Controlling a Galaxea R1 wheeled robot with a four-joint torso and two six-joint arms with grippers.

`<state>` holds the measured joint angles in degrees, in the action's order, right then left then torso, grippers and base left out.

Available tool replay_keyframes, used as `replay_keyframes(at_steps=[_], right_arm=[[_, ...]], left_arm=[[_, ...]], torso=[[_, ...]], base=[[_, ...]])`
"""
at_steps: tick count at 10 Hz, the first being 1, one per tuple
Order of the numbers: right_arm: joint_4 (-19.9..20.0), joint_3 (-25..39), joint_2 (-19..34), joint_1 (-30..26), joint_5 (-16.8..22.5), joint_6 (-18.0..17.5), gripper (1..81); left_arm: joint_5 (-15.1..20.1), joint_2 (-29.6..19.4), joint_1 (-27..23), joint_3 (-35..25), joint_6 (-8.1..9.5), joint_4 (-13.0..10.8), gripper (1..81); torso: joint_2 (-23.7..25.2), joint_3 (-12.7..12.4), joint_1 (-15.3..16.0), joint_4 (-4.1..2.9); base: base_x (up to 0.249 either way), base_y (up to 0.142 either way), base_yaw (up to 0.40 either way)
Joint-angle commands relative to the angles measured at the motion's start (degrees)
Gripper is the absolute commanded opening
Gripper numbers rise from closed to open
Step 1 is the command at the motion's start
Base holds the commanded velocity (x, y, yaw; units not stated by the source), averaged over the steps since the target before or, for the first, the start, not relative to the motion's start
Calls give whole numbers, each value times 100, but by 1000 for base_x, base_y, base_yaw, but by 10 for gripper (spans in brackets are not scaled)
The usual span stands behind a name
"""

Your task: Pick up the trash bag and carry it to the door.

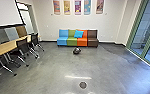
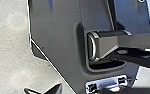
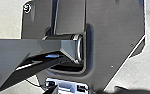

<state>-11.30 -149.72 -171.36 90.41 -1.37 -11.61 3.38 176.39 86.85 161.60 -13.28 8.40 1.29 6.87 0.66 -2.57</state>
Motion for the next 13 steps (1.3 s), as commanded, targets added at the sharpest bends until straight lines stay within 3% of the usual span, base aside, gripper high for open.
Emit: replay_keyframes(at_steps=[1,13], right_arm=[[-56,32,-23,-211,339,53,811],[-74,-152,-58,-272,356,53,811]], left_arm=[[357,-15,-251,-5,-17,39,811],[357,55,-234,-287,-8,39,811]], torso=[[0,0,0,0],[-6,2,4,0]], base=[[90,0,0],[124,0,0]])
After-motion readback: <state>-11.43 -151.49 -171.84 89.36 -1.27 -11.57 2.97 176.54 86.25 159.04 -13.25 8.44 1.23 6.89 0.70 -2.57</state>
